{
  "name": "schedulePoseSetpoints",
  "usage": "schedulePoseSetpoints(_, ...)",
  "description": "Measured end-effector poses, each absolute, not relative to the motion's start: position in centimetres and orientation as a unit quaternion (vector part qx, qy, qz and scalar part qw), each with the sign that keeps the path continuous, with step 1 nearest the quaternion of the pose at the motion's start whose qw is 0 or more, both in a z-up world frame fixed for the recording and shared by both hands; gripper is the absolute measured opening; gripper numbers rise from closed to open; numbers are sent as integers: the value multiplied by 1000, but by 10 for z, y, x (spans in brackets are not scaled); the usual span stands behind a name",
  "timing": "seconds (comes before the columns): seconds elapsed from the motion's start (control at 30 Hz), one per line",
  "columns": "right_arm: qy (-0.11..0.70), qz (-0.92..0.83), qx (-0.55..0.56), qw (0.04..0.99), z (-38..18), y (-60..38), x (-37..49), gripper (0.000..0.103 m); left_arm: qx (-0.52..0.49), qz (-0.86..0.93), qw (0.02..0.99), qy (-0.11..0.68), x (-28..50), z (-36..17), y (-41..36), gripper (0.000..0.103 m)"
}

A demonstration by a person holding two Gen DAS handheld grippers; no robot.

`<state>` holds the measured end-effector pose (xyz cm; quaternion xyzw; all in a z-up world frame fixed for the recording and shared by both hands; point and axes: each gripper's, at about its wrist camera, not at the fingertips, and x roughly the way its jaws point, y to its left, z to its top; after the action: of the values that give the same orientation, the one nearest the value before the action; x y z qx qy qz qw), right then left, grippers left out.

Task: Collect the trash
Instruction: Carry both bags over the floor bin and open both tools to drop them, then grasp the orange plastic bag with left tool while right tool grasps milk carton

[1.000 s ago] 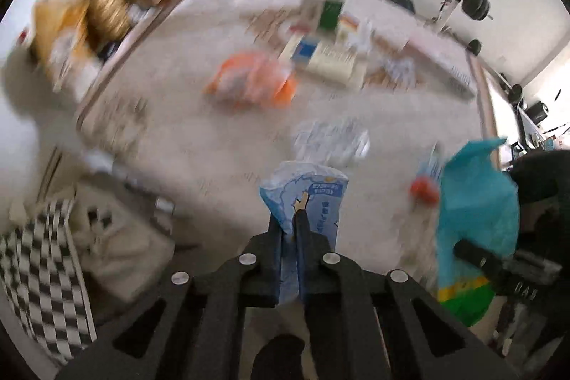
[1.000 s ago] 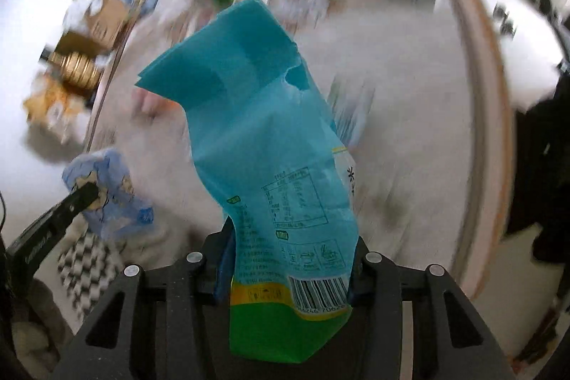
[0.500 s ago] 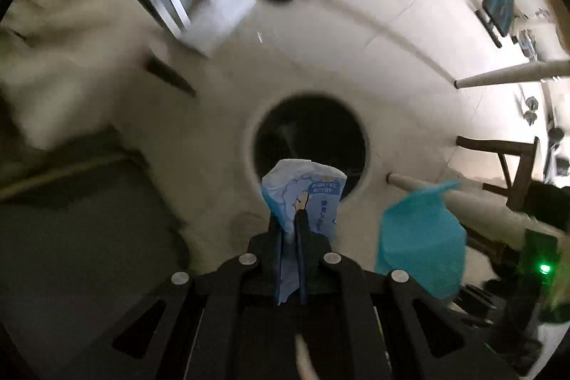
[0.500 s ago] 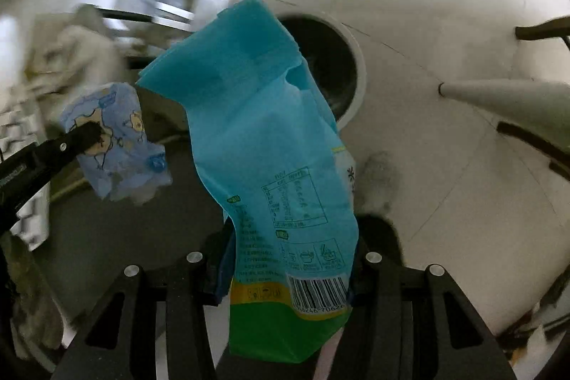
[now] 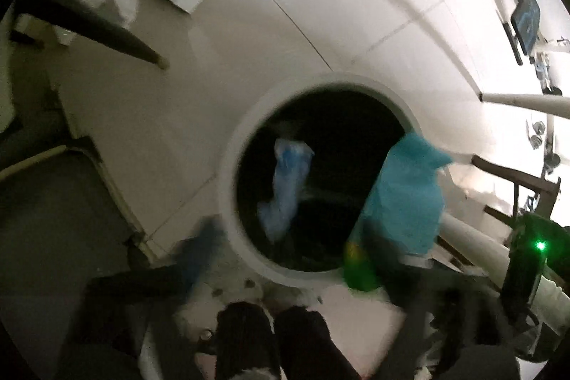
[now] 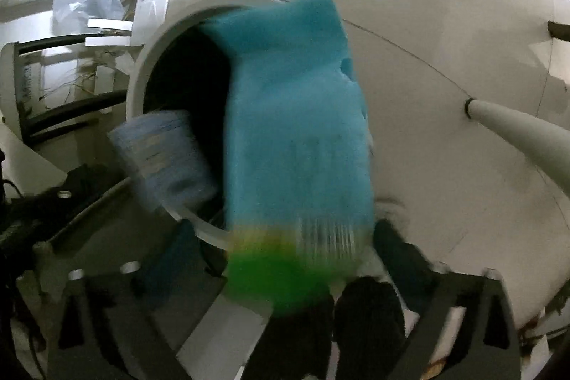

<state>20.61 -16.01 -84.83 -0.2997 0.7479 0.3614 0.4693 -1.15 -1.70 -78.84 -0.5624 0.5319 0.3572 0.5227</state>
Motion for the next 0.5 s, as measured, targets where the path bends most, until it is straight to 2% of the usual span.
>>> schedulePoseSetpoints(0.3,677,357,-365,530,-792,-165,176,103,-464,432,549,544,-31,-721,-53,98)
schedulePoseSetpoints(0.5,633,357,-385,569,-719,-176,152,103,-433,440,560,553,-43,-673,-85,98)
